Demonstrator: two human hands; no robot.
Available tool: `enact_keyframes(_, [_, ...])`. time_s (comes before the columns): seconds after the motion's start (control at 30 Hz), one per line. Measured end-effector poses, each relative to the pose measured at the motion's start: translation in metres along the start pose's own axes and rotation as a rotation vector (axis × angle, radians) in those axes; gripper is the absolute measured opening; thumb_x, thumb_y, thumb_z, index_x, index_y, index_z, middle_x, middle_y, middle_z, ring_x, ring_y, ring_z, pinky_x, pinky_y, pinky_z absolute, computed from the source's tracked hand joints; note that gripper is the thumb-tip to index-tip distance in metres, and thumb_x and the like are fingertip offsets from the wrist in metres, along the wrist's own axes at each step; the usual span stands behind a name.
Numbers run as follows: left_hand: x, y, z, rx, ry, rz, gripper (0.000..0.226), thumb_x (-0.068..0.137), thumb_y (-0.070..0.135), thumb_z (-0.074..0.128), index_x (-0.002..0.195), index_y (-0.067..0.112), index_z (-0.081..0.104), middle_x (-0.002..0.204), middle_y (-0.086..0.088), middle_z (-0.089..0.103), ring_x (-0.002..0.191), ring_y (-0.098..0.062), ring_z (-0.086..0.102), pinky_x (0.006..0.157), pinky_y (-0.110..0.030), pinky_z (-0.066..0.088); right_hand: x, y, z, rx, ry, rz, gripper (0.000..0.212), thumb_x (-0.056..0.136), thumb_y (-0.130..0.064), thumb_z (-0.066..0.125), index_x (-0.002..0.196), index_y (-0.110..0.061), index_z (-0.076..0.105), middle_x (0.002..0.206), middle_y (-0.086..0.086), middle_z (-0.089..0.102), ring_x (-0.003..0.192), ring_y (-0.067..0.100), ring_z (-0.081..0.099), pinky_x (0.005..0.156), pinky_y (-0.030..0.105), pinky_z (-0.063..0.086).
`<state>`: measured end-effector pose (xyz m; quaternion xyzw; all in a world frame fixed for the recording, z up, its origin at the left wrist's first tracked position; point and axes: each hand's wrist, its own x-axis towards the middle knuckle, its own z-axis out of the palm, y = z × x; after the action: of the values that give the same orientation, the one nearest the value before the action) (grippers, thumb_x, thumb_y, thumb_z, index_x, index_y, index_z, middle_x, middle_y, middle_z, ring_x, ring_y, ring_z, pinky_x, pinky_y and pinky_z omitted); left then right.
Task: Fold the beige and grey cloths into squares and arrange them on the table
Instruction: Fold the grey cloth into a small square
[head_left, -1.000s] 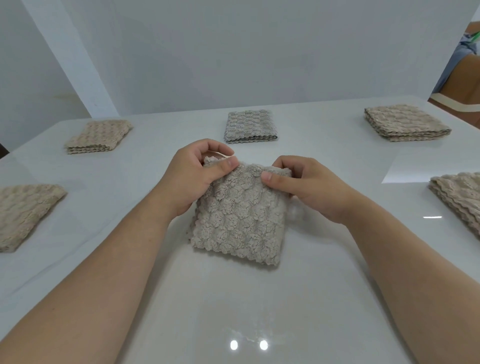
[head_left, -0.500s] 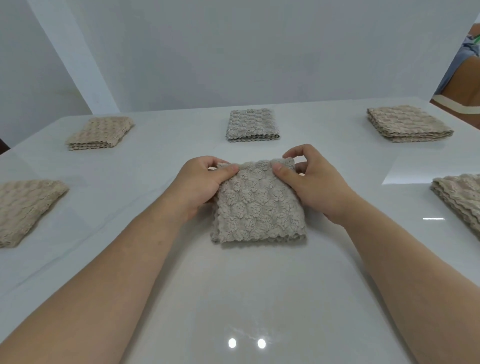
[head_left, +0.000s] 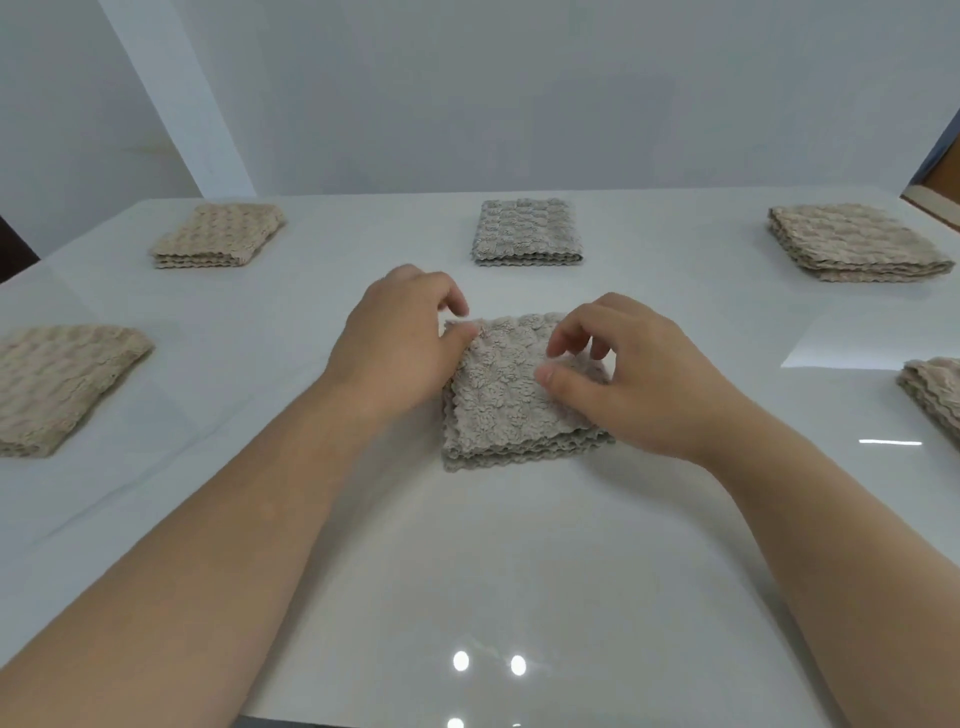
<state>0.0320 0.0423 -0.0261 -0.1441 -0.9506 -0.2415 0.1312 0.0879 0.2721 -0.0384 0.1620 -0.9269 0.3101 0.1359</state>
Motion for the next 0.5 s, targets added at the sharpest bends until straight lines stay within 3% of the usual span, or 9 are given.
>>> enact_keyframes(0.1, [-0.016, 0.015, -0.029, -0.031, -0.192, 0.030, 0.008, 0.086, 0.025, 0.076, 0.083, 0.031, 0.071, 0.081, 0.015, 0.068, 0.070, 0.004, 0.060, 0.063, -0.013, 0.042, -0.006, -0.005, -0.007, -0.029, -0.122, -0.113, 0.034, 0.079, -0.063, 0.066, 0.101, -0.038, 0.065, 0.100, -0.017, 0.055, 0.099, 0.002, 0.051, 0.086, 0.023, 0.042])
enact_keyframes(0.23, [-0.048, 0.018, -0.033, -0.025, -0.239, -0.037, 0.018, 0.086, 0.014, 0.074, 0.092, 0.030, 0.072, 0.082, 0.016, 0.068, 0.071, 0.003, 0.062, 0.066, -0.012, 0.047, -0.009, -0.007, -0.002, -0.064, -0.171, -0.213, 0.043, 0.076, -0.067, 0.070, 0.108, -0.038, 0.066, 0.099, -0.016, 0.054, 0.099, 0.005, 0.049, 0.087, 0.021, 0.041])
enact_keyframes(0.43, [-0.063, -0.001, -0.014, -0.459, -0.096, -0.388, 0.018, 0.091, 0.003, 0.068, 0.096, 0.020, 0.067, 0.079, -0.001, 0.074, 0.067, -0.018, 0.075, 0.078, -0.043, 0.062, -0.006, -0.023, 0.026, -0.202, -0.122, -0.332, 0.040, 0.080, -0.062, 0.066, 0.108, -0.034, 0.067, 0.097, -0.011, 0.058, 0.094, 0.017, 0.053, 0.088, 0.040, 0.047])
enact_keyframes(0.5, [-0.059, -0.005, -0.010, -0.579, -0.079, -0.439, 0.015, 0.090, 0.002, 0.071, 0.098, 0.014, 0.067, 0.078, -0.006, 0.076, 0.068, -0.025, 0.075, 0.078, -0.047, 0.063, -0.005, -0.028, 0.033, -0.234, -0.109, -0.346, 0.035, 0.083, -0.060, 0.063, 0.105, -0.034, 0.068, 0.096, -0.011, 0.060, 0.095, 0.019, 0.054, 0.087, 0.042, 0.048])
